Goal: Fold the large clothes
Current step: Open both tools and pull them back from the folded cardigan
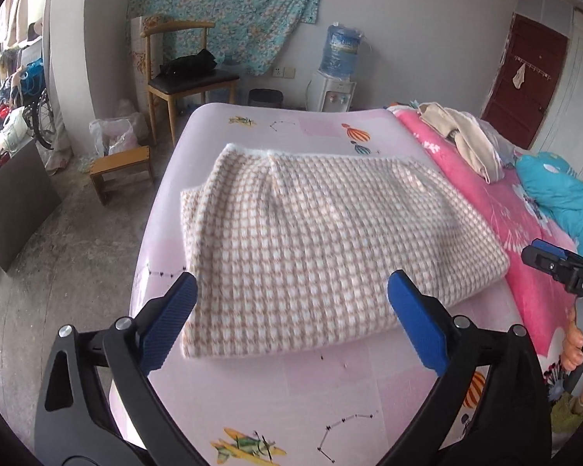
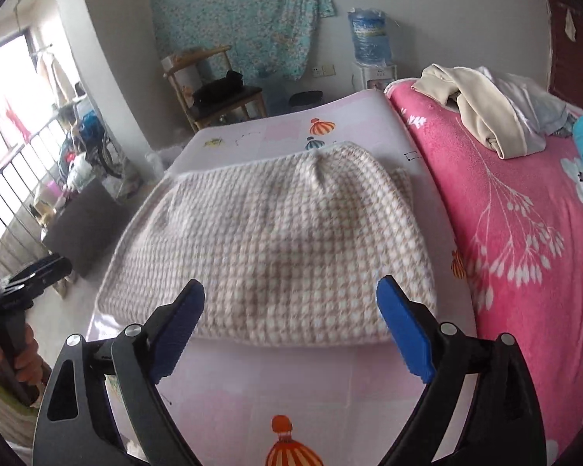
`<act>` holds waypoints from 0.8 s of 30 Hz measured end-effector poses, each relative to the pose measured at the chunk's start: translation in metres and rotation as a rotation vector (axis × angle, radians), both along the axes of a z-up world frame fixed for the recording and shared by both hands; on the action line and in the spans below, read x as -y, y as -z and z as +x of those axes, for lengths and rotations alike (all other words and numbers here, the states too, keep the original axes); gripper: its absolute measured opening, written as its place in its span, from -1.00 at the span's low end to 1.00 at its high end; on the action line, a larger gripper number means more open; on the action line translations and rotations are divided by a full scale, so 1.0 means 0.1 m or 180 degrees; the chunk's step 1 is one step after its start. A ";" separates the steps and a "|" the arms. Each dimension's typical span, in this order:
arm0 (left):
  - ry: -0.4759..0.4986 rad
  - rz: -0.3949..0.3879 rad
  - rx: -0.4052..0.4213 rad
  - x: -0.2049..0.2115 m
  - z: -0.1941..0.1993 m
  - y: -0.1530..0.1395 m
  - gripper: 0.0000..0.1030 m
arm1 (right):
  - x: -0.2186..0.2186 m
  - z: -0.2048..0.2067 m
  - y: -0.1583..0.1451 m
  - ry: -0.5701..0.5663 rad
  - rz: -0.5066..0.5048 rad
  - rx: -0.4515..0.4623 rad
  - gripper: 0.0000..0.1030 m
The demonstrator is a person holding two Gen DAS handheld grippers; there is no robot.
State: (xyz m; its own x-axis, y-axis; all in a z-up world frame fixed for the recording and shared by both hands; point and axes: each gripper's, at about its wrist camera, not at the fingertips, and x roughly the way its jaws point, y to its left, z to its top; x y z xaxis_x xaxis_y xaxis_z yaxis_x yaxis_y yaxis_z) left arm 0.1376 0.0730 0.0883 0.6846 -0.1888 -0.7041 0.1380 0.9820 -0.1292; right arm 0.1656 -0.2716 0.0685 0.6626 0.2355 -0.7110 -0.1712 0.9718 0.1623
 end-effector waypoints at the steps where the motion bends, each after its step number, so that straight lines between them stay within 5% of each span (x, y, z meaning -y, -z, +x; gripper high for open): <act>1: -0.0017 0.0030 -0.0026 0.04 -0.08 0.03 0.84 | -0.08 -0.11 0.02 -0.0019 -0.0089 0.0011 0.77; 14: -0.0544 0.0346 -0.0056 0.31 -0.47 0.07 0.84 | -0.39 -0.74 -0.07 0.0392 -0.0755 0.0452 0.88; 19: -0.0625 0.0508 -0.0042 0.38 -0.49 0.08 0.84 | -0.38 -0.72 -0.10 0.0461 -0.0702 0.0454 0.88; 24: -0.0774 0.0394 -0.0156 0.35 -0.43 0.12 0.84 | -0.36 -0.64 -0.10 0.0446 -0.0596 0.0410 0.88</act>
State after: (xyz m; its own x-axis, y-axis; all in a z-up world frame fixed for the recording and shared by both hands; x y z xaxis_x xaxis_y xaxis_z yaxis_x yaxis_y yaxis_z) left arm 0.0949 0.0379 0.0762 0.6639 0.0664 -0.7449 -0.1072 0.9942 -0.0069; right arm 0.1012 -0.2351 0.0788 0.7673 0.0075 -0.6412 -0.0406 0.9985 -0.0369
